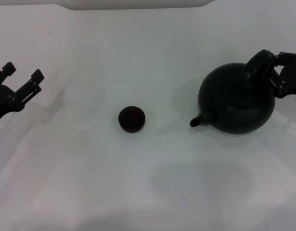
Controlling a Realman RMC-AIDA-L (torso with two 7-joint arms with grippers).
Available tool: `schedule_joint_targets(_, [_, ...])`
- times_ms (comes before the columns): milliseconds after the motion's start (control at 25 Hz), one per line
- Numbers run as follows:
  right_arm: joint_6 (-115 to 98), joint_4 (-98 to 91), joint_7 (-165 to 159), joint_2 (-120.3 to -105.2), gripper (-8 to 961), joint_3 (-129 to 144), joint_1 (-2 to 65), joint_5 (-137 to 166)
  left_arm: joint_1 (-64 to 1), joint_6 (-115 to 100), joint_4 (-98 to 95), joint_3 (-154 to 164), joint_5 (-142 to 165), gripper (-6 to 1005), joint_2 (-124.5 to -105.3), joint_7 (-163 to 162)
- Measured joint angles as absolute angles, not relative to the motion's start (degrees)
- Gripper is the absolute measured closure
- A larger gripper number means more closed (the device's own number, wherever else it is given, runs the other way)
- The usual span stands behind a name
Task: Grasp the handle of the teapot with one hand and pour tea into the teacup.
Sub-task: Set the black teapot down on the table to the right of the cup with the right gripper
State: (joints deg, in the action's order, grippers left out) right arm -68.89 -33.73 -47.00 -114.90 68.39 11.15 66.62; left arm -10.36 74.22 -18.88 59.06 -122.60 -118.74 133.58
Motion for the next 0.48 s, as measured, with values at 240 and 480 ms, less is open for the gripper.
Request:
schedule_joint_targets(240, [-68.5, -33.6, -46.7, -114.72, 845, 68.3, 10.8, 67.1, -10.4, 74.2, -18.4, 59.1, -122.6, 137, -118.74, 133.6])
schedule_joint_targets(480, [-68.4, -33.5, -44.3, -114.86, 845, 68.3, 10.5, 67.2, -10.6, 74.3, -18.4, 59.1, -122.6, 138, -118.66, 133.7])
